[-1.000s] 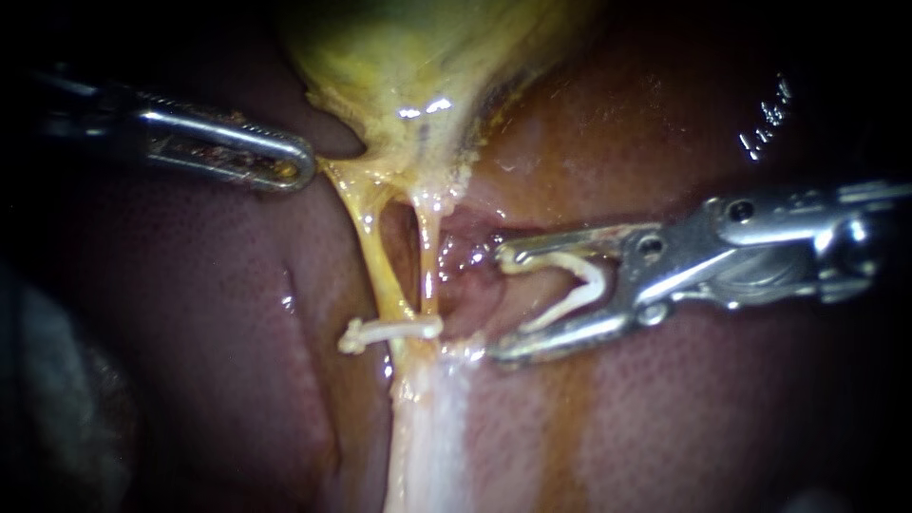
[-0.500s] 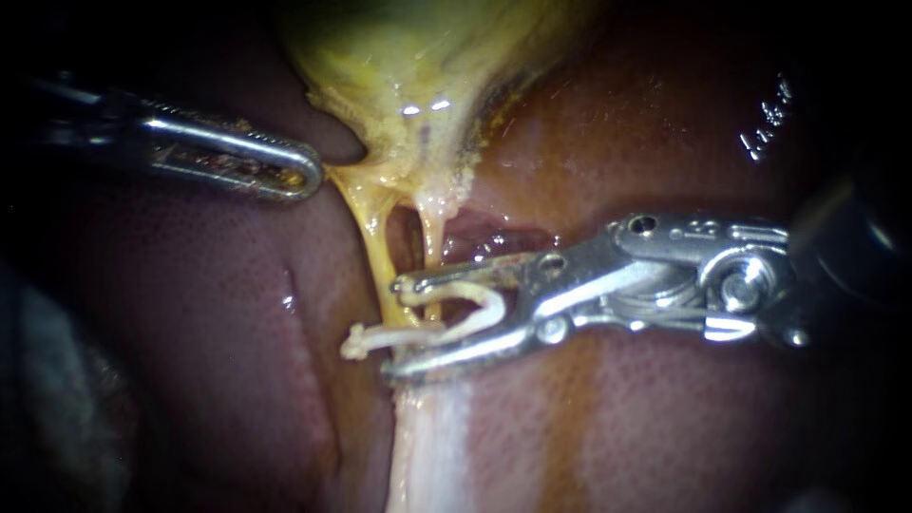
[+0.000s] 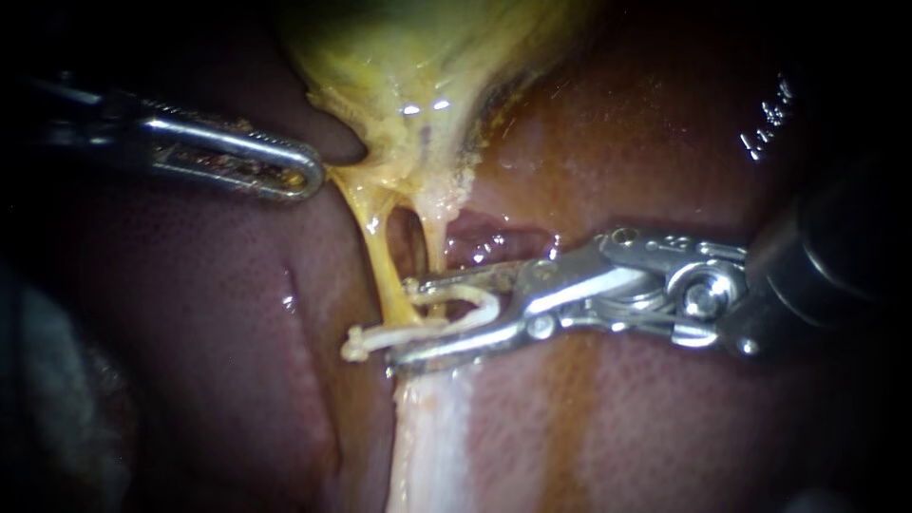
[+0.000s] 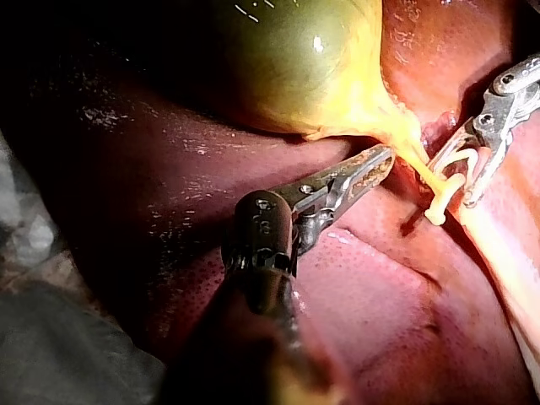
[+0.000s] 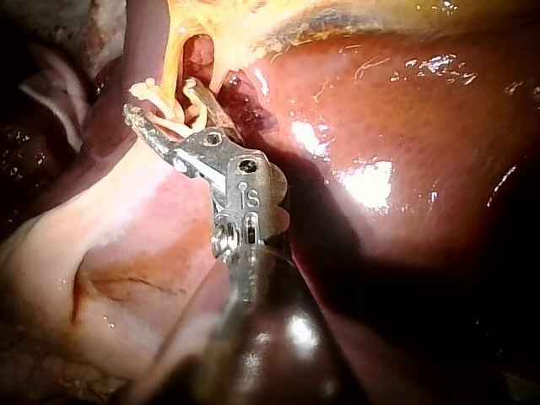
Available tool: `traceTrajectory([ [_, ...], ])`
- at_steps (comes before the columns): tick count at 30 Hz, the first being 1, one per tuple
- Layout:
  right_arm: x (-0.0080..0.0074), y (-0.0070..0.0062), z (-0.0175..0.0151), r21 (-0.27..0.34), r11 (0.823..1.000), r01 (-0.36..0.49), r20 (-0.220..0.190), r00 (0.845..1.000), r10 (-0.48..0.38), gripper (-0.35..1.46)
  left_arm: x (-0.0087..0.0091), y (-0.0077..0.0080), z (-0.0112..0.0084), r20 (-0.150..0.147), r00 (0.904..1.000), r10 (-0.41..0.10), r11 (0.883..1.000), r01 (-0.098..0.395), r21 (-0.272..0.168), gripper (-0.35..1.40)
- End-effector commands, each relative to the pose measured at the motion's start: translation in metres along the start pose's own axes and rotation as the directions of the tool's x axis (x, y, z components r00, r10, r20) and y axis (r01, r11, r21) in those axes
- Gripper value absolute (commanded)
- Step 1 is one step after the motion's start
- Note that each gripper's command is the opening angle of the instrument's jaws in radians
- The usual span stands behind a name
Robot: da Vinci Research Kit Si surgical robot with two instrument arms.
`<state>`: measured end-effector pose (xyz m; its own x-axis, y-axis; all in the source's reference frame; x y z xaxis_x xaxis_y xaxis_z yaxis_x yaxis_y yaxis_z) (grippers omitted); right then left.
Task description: Clipping second clip left tube
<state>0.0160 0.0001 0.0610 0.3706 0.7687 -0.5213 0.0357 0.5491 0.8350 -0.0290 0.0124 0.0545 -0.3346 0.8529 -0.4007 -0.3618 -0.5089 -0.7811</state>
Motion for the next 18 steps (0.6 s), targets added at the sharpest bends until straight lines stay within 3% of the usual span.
traceTrajectory([
  [1, 0.0001, 0.0000, 0.0004, -0.001, 1.000, 0.000, -0.001, 1.000, 0.000, 0.49, 0.0000, 0.0000, 0.0000, 0.001, 1.0000, 0.000, 1.000, 0.000, -0.002, -0.35],
  [9, 0.0009, 0.0000, 0.0022, 0.002, 1.000, -0.002, -0.023, 1.000, 0.002, 0.50, 0.0001, 0.0000, 0.0001, 0.001, 1.0000, 0.000, 1.000, 0.000, -0.002, -0.35],
  [18, 0.0017, -0.0021, 0.0031, 0.050, 0.999, -0.008, -0.036, 0.999, 0.009, 0.50, 0.0001, 0.0000, 0.0002, 0.001, 1.0000, 0.000, 1.000, 0.000, -0.002, -0.35],
])
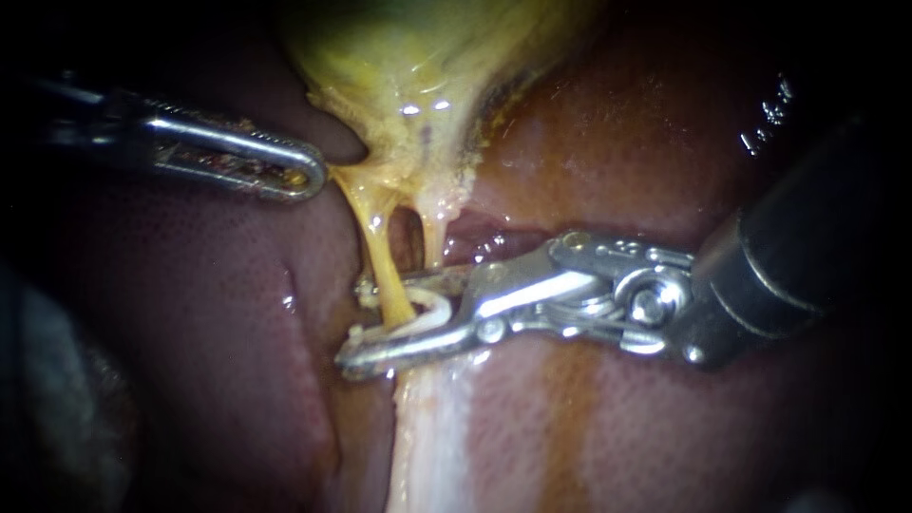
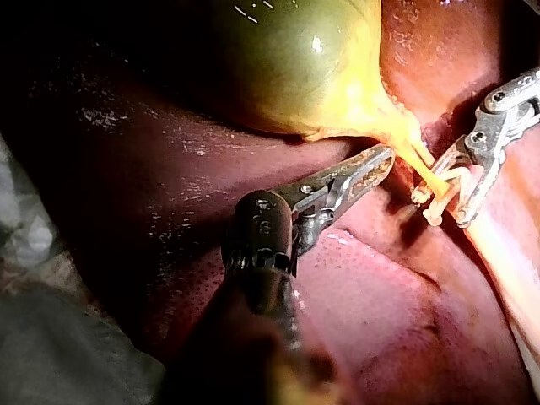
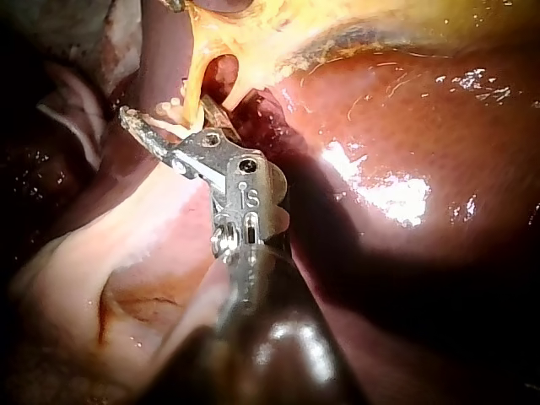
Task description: Clipping second clip left tube
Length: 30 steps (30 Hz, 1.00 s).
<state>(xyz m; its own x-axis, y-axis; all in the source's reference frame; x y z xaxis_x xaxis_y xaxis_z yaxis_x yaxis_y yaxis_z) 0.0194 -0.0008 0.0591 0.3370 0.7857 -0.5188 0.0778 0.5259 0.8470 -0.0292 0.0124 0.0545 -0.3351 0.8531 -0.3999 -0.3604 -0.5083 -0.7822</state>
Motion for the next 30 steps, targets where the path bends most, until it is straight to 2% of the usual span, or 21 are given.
traceTrajectory([
  [1, 0.0002, -0.0004, -0.0001, 0.008, 1.000, 0.000, -0.002, 1.000, 0.000, 0.50, 0.0000, 0.0000, 0.0000, 0.000, 1.0000, 0.000, 1.000, 0.000, 0.000, -0.35],
  [9, 0.0020, -0.0043, -0.0002, 0.098, 0.995, 0.002, -0.011, 1.000, -0.001, 0.48, -0.0001, -0.0001, 0.0000, 0.001, 1.0000, 0.001, 1.000, -0.001, -0.001, -0.35],
  [12, 0.0023, -0.0053, 0.0000, 0.129, 0.992, 0.000, -0.013, 1.000, 0.002, 0.45, -0.0001, -0.0001, 0.0000, 0.001, 1.0000, 0.001, 1.000, -0.001, -0.001, -0.35],
  [15, 0.0025, -0.0056, 0.0001, 0.148, 0.989, 0.003, -0.001, 1.000, -0.003, 0.42, -0.0001, -0.0001, 0.0000, 0.001, 1.0000, 0.001, 1.000, -0.001, -0.001, -0.35],
  [20, 0.0026, -0.0052, -0.0003, 0.147, 0.989, 0.003, -0.003, 1.000, -0.002, 0.31, -0.0001, -0.0001, 0.0000, 0.001, 1.0000, 0.001, 1.000, -0.001, -0.001, -0.35],
  [30, 0.0024, -0.0051, -0.0012, 0.143, 0.988, -0.050, 0.001, 0.999, 0.051, -0.10, -0.0001, -0.0001, 0.0000, 0.001, 1.0000, 0.001, 1.000, -0.001, -0.001, -0.35],
])
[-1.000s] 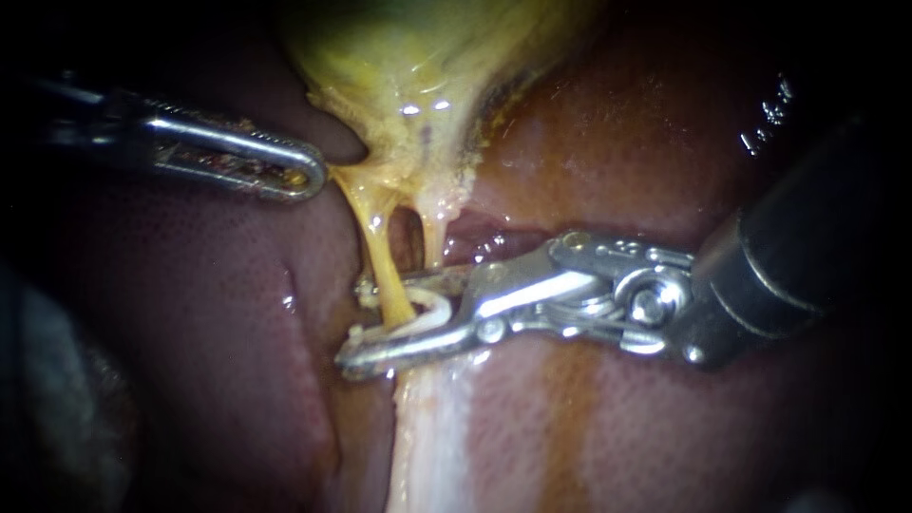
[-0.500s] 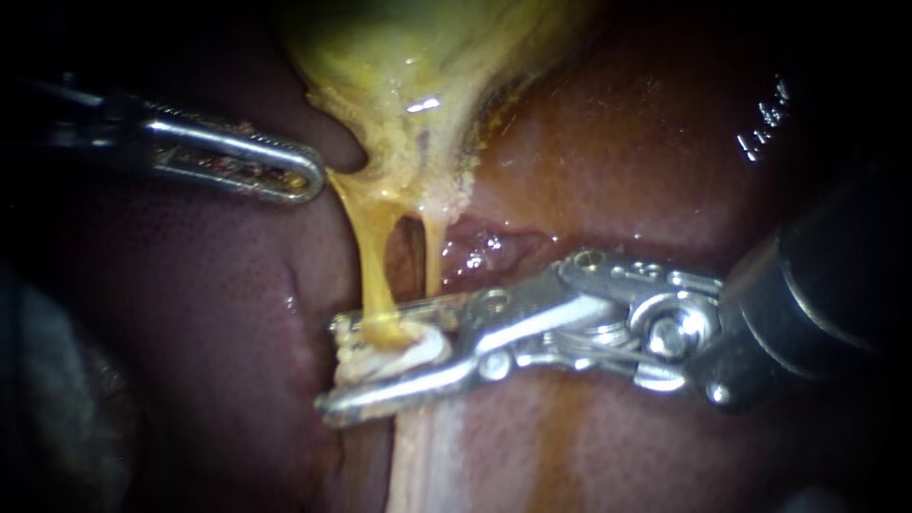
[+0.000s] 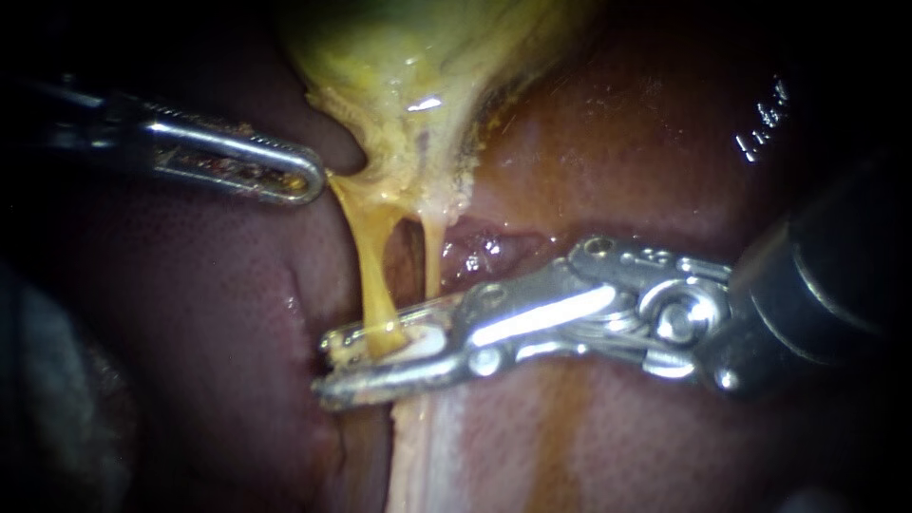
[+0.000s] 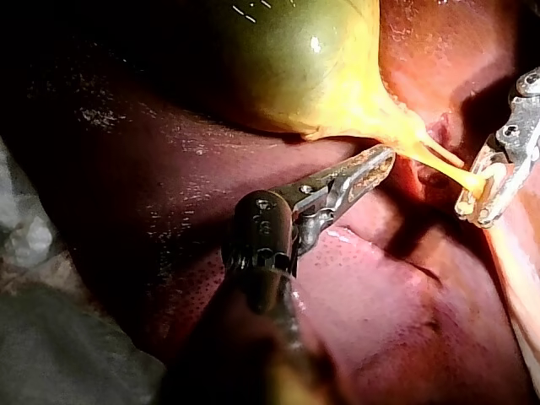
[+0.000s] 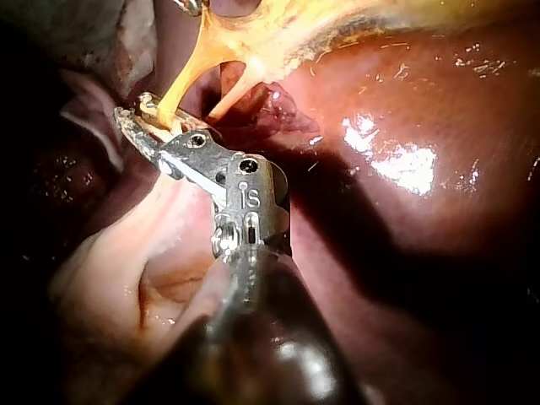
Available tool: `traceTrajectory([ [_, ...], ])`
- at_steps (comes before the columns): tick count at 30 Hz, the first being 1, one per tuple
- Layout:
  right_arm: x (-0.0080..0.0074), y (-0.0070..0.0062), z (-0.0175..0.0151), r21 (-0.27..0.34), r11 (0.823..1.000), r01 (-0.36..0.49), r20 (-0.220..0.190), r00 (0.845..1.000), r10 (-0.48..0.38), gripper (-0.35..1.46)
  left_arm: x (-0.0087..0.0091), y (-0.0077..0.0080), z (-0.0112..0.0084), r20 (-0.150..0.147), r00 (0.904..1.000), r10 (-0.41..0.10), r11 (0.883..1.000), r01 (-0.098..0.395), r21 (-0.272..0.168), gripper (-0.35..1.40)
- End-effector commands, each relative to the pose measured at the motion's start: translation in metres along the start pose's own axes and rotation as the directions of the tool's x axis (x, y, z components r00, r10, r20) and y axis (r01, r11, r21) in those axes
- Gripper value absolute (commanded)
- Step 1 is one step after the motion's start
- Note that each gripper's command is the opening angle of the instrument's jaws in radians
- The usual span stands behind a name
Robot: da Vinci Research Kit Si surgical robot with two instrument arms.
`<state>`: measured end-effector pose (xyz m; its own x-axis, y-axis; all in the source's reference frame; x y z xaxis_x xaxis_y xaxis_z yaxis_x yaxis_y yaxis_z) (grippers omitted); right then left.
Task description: Clipping second clip left tube
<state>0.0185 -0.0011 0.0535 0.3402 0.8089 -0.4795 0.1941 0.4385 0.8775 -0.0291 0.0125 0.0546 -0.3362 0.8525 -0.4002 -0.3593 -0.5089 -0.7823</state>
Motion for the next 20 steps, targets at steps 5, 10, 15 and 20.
traceTrajectory([
  [5, -0.0001, -0.0002, 0.0000, 0.003, 1.000, -0.028, 0.001, 1.000, 0.028, -0.35, 0.0000, 0.0000, 0.0000, 0.000, 1.0000, 0.000, 1.000, 0.000, 0.000, -0.35],
  [10, -0.0002, -0.0002, -0.0004, 0.003, 0.998, -0.058, 0.002, 0.998, 0.058, -0.35, 0.0000, -0.0002, 0.0000, 0.000, 1.0000, 0.000, 1.000, 0.000, 0.000, -0.35],
  [15, -0.0003, -0.0001, -0.0004, 0.003, 0.998, -0.057, 0.002, 0.998, 0.057, -0.35, 0.0000, -0.0002, 0.0000, 0.000, 1.0000, 0.000, 1.000, 0.000, 0.000, -0.35],
  [20, -0.0005, 0.0001, -0.0004, 0.003, 0.998, -0.056, 0.002, 0.998, 0.056, -0.35, 0.0000, -0.0002, 0.0000, 0.000, 1.0000, 0.000, 1.000, 0.000, 0.000, -0.35],
])
